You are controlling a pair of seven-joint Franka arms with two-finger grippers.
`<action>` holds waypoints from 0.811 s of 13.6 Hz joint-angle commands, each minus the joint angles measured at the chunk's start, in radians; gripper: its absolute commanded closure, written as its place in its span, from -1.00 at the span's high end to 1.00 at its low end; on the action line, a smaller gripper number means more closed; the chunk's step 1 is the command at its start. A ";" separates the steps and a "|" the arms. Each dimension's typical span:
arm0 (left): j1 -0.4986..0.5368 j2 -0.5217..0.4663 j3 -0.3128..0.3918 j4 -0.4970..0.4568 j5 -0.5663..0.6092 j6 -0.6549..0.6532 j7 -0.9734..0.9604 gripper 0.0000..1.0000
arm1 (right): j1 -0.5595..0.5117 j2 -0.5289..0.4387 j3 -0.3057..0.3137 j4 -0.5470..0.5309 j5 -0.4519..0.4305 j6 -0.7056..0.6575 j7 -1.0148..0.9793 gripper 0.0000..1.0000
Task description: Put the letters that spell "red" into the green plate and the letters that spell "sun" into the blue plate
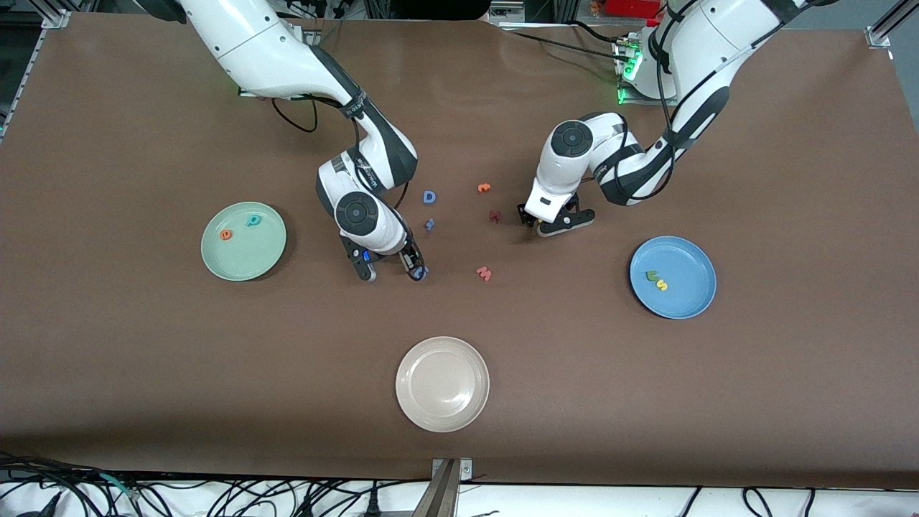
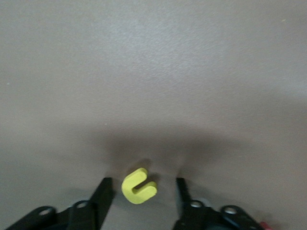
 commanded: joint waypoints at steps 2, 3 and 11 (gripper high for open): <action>0.005 0.001 0.001 -0.009 0.038 0.004 -0.035 -0.55 | 0.006 0.019 -0.002 0.026 0.005 0.005 0.013 0.19; 0.005 0.001 0.001 -0.009 0.038 0.004 -0.035 -0.58 | 0.006 0.019 -0.002 0.026 0.005 0.006 0.012 0.19; 0.133 -0.022 -0.028 0.098 -0.029 -0.163 0.132 -0.82 | 0.006 0.047 -0.003 0.028 -0.008 0.052 0.009 0.02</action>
